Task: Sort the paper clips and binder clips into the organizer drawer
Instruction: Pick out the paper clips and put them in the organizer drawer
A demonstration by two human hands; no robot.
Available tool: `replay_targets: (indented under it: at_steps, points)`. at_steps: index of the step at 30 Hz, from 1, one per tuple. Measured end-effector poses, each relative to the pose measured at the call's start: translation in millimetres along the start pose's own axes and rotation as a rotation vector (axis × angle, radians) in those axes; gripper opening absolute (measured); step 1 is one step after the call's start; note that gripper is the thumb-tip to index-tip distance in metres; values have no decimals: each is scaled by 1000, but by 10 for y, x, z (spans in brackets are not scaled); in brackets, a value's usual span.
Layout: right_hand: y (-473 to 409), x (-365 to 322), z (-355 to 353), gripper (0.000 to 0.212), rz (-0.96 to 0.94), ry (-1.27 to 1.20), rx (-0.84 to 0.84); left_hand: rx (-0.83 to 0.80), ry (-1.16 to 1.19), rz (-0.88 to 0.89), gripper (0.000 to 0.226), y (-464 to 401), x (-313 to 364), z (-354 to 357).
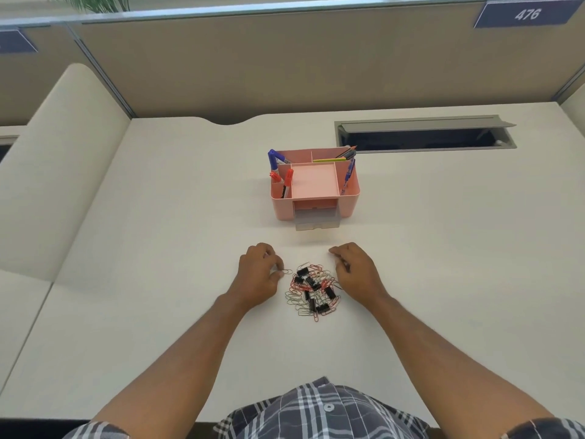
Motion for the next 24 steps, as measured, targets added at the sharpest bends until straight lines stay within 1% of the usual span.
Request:
replay_targets:
  at_steps: [5,7,8,10,12,14,16,19,24]
  points:
    - [8,13,18,33,16,-25,-7,-86,-66,-65,6,-93,39,18]
    - [14,12,16,33,18,-34,0,-113,-59,-56,5,-107,50,25]
    - [15,10,13,33,15,-35,8,-116,-31,-52,9,-107,55,28]
    - [16,7,14,33,6,-34,12,-69,87,-83,20,-100,77,20]
    - [18,11,18,33,10,-41,11,59,218,-76,23,-120,170,-38]
    - [14,13,18,33,19,-43,7,201,320,4,19,-196,353,-131]
    - [14,12,19,33,16,-35,11,292,353,90,14,-342,567,-226]
    - [14,3,11,32,7,-29,12,321,309,160,9,-621,800,-283]
    - [10,-6,-1,32,10,-32,8,301,257,144,10,-807,872,-169]
Point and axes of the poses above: each hand's wrist, its own y-axis away from the middle knuckle, its own z-axis out of the palm, x = y × z, the point moved 2 cm from there along -y, towards the middle knuckle, and after that the axes turned 14 degrees about y, right-handed, at the moved point
